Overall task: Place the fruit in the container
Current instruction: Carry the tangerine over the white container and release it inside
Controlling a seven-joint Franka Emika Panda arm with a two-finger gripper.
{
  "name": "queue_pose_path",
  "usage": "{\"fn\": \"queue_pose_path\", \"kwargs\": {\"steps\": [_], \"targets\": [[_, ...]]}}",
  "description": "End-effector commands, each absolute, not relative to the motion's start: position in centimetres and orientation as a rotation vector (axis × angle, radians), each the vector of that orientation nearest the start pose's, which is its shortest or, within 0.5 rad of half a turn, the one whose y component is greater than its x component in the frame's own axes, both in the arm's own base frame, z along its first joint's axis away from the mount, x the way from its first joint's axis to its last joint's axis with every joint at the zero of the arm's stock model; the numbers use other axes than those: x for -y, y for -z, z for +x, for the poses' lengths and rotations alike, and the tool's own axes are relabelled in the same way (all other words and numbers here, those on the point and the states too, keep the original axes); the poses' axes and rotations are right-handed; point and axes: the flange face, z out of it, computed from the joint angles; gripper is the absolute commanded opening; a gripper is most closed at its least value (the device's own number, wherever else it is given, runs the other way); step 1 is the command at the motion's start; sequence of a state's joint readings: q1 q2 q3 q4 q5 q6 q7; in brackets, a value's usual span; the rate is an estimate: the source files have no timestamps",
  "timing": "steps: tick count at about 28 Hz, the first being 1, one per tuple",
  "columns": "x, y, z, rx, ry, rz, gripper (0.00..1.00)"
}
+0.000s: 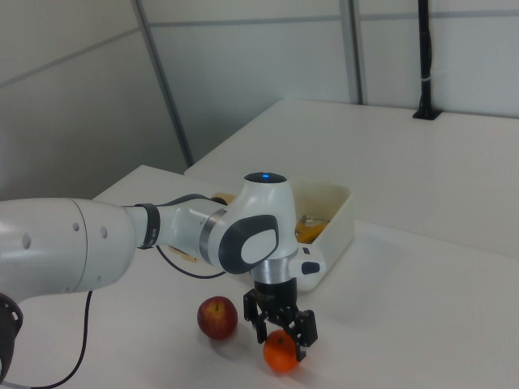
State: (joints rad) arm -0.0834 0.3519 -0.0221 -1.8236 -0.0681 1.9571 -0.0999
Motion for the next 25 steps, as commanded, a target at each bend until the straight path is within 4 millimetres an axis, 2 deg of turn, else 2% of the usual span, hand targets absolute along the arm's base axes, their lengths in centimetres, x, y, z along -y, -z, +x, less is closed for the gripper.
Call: {"fn": "queue_pose_path", "kwargs": {"steps": [1, 4, 8, 9, 12, 13, 14, 18, 21, 25], "targets": [[6.5, -32.8, 60.7, 0.031, -0.349, -3.177, 0.63], [6.3, -33.6, 60.9, 0.033, -0.327, -3.178, 0.48], [6.3, -37.4, 61.9, 0.021, -0.242, -3.191, 0.46], [6.3, -39.3, 62.1, 0.017, -0.223, -3.194, 0.46], [6.2, -43.1, 63.5, 0.014, -0.12, -3.206, 0.46], [5.9, -45.3, 64.3, 0.012, -0.047, -3.22, 0.46], [5.9, -46.1, 64.6, 0.003, -0.017, -3.226, 0.46], [4.8, -48.6, 65.5, 0.025, 0.086, -3.244, 0.46], [3.8, -49.1, 65.9, 0.041, 0.146, -3.242, 0.46], [2.3, -50.4, 67.4, -0.025, 0.393, -3.211, 0.46]]}}
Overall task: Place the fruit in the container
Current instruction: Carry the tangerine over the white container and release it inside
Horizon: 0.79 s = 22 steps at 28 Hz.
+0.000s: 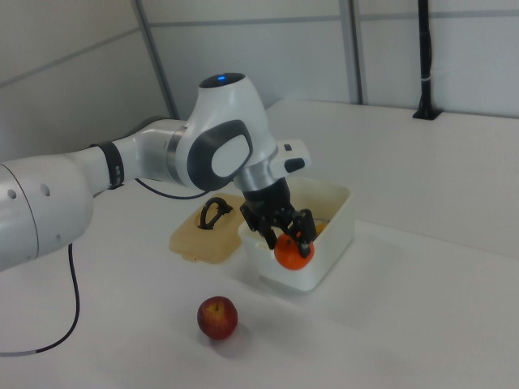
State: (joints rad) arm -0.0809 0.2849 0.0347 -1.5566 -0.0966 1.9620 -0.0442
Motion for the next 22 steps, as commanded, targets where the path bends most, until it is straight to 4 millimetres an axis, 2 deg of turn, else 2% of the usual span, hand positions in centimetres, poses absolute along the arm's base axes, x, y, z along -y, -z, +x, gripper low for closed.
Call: {"fn": "queue_pose_path", "kwargs": {"steps": [1, 3, 6, 11, 13, 14, 15, 20, 22], "targets": [[1.6, -50.4, 67.8, -0.032, 0.439, -3.202, 0.46], [-0.3, -51.0, 68.7, -0.064, 0.601, -3.182, 0.46], [-1.2, -50.8, 69.7, -0.157, 0.763, -3.15, 0.47], [-2.7, -49.1, 70.7, -0.206, 0.84, -3.128, 0.61], [-3.2, -47.8, 71.0, -0.211, 0.827, -3.136, 0.81], [-3.6, -47.6, 71.0, -0.215, 0.82, -3.133, 0.96], [-3.7, -47.3, 71.0, -0.23, 0.812, -3.129, 1.0], [-4.8, -46.9, 70.4, -0.36, 0.771, -3.099, 1.0], [-5.5, -46.4, 69.3, -0.382, 0.676, -3.132, 1.0]]}}
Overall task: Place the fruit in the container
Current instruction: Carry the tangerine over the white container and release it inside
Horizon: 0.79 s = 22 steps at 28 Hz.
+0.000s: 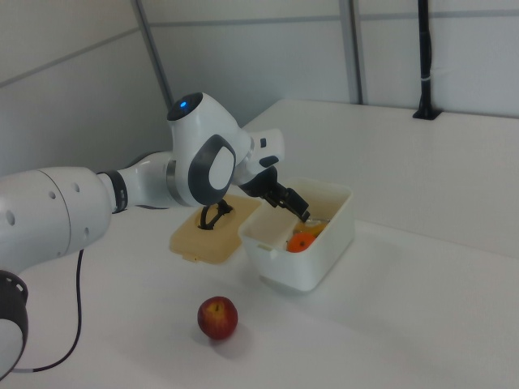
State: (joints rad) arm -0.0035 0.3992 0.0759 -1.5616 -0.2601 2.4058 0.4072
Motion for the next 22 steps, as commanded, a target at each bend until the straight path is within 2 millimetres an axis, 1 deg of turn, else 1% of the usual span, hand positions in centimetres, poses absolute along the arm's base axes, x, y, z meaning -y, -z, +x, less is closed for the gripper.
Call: {"fn": "queue_pose_path", "kwargs": {"steps": [1, 3, 4, 5, 6, 9, 10, 14, 15, 18, 22], "targets": [[-5.9, -46.3, 68.9, -0.378, 0.643, -3.144, 1.0], [-6.8, -46.0, 68.0, -0.367, 0.565, -3.171, 1.0], [-7.2, -46.2, 67.5, -0.36, 0.531, -3.181, 1.0], [-7.9, -46.2, 66.5, -0.348, 0.445, -3.198, 1.0], [-8.3, -46.0, 66.0, -0.334, 0.391, -3.204, 1.0], [-8.5, -45.9, 64.6, -0.245, 0.247, -3.22, 1.0], [-8.7, -45.6, 64.0, -0.17, 0.147, -3.216, 1.0], [-8.9, -45.0, 63.1, -0.052, 0.015, -3.211, 1.0], [-9.0, -44.3, 62.7, 0.015, -0.033, -3.216, 1.0], [-9.5, -42.5, 62.0, 0.137, -0.102, -3.219, 1.0], [-10.0, -39.6, 61.2, 0.255, -0.184, -3.229, 1.0]]}}
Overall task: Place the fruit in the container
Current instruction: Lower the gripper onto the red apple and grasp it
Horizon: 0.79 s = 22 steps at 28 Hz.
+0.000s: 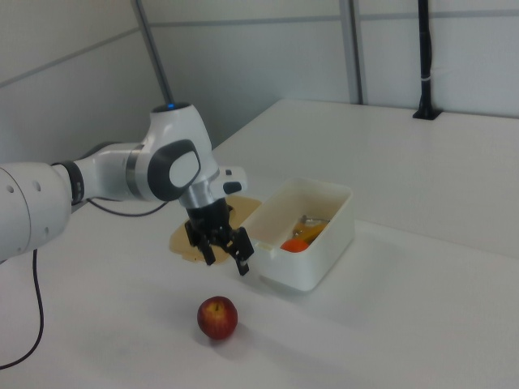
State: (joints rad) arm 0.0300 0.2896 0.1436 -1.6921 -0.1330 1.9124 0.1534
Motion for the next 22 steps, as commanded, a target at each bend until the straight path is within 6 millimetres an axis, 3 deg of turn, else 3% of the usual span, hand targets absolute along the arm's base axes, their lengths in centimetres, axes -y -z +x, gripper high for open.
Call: {"fn": "queue_pose_path", "kwargs": {"steps": [1, 4, 12, 20, 22], "targets": [[-10.0, -39.3, 61.1, 0.262, -0.191, -3.232, 1.0], [-10.4, -37.3, 60.7, 0.304, -0.248, -3.237, 1.0], [-11.3, -34.6, 59.8, 0.358, -0.298, -3.238, 1.0], [-11.1, -32.9, 59.1, 0.374, -0.329, -3.244, 1.0], [-10.7, -33.1, 59.2, 0.364, -0.325, -3.245, 0.9]]}}
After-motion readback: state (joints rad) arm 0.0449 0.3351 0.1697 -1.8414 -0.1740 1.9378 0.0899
